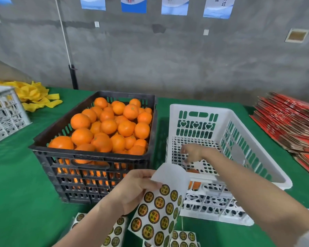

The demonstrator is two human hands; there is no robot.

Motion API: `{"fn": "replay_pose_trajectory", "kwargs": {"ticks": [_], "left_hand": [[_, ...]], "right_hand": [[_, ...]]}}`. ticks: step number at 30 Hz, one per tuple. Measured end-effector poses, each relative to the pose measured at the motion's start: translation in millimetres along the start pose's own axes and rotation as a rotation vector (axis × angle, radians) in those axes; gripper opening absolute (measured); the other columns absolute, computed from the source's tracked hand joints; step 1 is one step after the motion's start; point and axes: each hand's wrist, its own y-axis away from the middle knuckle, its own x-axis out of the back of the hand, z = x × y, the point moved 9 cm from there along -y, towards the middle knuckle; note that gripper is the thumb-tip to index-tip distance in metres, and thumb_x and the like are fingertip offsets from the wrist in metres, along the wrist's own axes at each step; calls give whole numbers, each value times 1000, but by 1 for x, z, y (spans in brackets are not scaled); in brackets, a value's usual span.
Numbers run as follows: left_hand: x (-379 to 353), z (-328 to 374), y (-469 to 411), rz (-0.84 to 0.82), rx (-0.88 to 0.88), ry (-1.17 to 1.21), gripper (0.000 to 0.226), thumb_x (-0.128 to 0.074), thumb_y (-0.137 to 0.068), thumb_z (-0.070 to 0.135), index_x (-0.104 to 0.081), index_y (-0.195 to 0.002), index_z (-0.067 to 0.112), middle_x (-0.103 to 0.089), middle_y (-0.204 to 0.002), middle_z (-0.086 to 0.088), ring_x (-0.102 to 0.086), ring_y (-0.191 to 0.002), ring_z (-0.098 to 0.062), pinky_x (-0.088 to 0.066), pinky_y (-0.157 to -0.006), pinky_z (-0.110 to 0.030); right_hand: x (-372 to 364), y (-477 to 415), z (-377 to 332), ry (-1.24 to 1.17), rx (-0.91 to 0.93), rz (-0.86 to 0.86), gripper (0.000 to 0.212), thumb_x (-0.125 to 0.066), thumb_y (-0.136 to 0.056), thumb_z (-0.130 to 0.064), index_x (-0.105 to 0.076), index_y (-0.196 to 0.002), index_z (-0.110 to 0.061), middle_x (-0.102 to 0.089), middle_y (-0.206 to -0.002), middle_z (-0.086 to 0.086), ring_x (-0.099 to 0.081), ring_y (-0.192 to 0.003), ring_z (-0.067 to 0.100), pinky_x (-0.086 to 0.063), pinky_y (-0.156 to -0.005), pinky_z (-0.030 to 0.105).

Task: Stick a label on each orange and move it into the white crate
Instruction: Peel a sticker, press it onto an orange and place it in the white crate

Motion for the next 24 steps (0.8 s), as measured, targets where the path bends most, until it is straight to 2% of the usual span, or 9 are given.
{"fn": "replay_pose_trajectory", "kwargs": {"ticks": [3, 4, 6, 8, 10, 12, 17, 22, 24], "left_hand": [[3, -1, -1, 56, 0, 25, 26, -60, -80, -11, -61, -106, -9, -68, -98, -33, -66, -87, -46, -52, -88, -58], [2, -1, -1, 65, -1, 31, 22, -58, -82, -10, -60, -104, -8, -68, -96, -33, -67, -84, -44, -53, -86, -56], [1, -1, 0, 76, 0, 51, 26, -56, -84, -9, -57, -110, -13, -66, -99, -35, -66, -86, -45, -53, -85, -55], [-1, 0, 2, 76, -13, 84, 34, -53, -85, -9, -52, -118, -18, -63, -105, -38, -64, -90, -46, -53, -84, -54], [-5, 0, 5, 48, -30, 123, 38, -54, -79, -8, -56, -115, -17, -64, -104, -37, -65, -86, -43, -56, -79, -50], [-9, -1, 9, 28, -49, 138, 35, -58, -70, -3, -65, -103, -11, -68, -93, -31, -68, -75, -38, -58, -66, -41], [-9, -9, 14, 133, -97, 23, 18, -59, -85, -4, -66, -100, -10, -67, -94, -33, -66, -72, -36, -56, -64, -38], [-12, -2, 20, 176, -189, -117, 15, -56, -85, -8, -69, -84, -2, -68, -74, -21, -65, -62, -27, -51, -58, -31], [-13, -1, 22, 169, -186, -145, 14, -57, -84, -9, -68, -79, -1, -67, -69, -17, -64, -57, -24, -51, -52, -27]], "right_hand": [[72, 75, -29, -403, 206, 622, 6, -60, -90, -14, -65, -93, -17, -66, -95, -3, -59, -86, 9, -48, -81, 18], [81, 109, -38, -561, 304, 737, 12, -61, -89, -12, -66, -81, -20, -66, -81, -8, -57, -74, 3, -46, -70, 11], [73, 168, -69, -697, 516, 743, 15, -64, -85, -15, -67, -72, -23, -64, -68, -9, -54, -61, -1, -42, -58, 8], [46, 204, -96, -600, 610, 703, 9, -65, -82, -19, -70, -75, -20, -62, -67, -11, -54, -61, 1, -42, -57, 10], [20, 216, -106, -462, 559, 709, 4, -72, -81, -16, -73, -83, -14, -63, -76, -8, -55, -68, 4, -48, -63, 23], [5, 219, -105, -399, 466, 746, 11, -75, -79, -16, -74, -88, -11, -65, -83, 1, -59, -76, 14, -51, -70, 37], [-16, 225, -114, -293, 431, 806, 14, -81, -70, -15, -76, -83, -12, -65, -78, 0, -62, -74, 20, -52, -67, 29], [-26, 221, -105, -387, 337, 811, 11, -76, -76, -15, -73, -86, -13, -63, -86, -3, -52, -81, 8, -37, -75, 14], [-29, 222, -106, -435, 332, 810, 11, -77, -74, -12, -73, -84, -13, -63, -86, -3, -53, -79, 6, -37, -74, 11]]}}
